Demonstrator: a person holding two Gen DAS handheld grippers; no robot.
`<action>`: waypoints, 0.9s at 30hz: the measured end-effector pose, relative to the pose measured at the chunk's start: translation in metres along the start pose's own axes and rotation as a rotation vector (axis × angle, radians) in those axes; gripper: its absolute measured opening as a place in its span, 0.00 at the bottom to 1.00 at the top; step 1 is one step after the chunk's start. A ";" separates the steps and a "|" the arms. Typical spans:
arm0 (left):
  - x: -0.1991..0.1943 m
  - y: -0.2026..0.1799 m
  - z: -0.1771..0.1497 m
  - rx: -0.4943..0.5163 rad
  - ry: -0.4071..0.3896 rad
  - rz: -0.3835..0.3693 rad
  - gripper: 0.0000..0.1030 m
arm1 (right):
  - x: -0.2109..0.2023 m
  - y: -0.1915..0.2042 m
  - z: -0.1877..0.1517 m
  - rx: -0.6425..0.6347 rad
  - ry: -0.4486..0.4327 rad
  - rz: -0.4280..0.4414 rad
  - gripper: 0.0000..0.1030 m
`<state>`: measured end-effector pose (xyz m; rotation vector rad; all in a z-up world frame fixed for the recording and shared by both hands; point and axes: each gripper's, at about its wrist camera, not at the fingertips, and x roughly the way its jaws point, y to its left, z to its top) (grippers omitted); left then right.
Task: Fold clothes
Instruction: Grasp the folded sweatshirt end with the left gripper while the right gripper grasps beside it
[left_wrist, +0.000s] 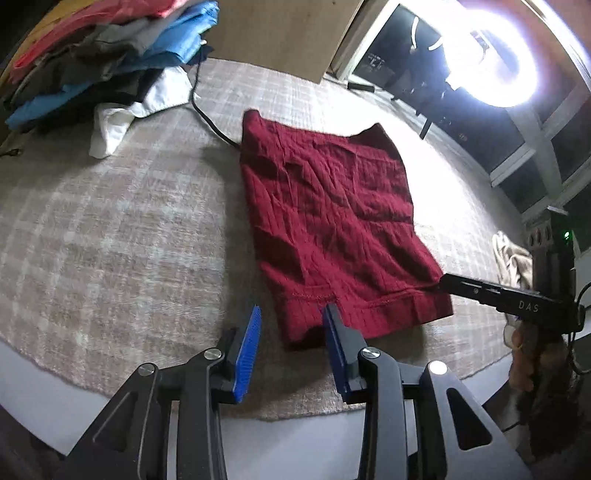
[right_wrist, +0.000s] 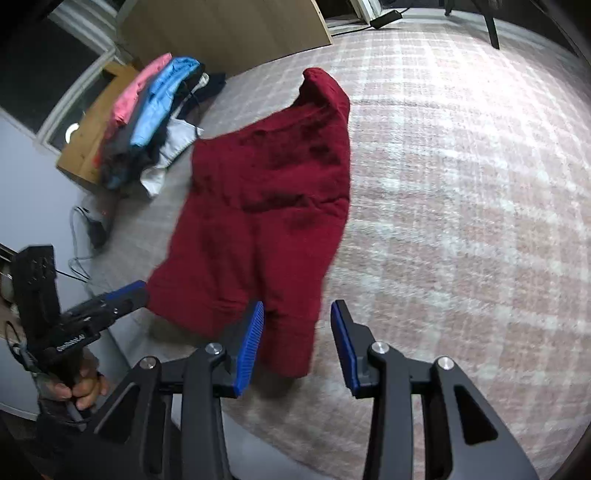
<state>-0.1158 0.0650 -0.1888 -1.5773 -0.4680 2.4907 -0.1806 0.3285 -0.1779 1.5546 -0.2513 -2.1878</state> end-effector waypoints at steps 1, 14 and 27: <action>0.005 -0.003 -0.001 0.003 0.009 0.008 0.32 | 0.003 0.003 0.000 -0.015 -0.003 -0.017 0.37; 0.033 -0.028 -0.007 0.112 0.067 0.142 0.39 | 0.021 0.015 -0.011 -0.148 -0.010 -0.181 0.37; 0.035 -0.034 -0.010 0.110 0.048 0.157 0.33 | 0.019 0.015 -0.014 -0.211 -0.021 -0.127 0.32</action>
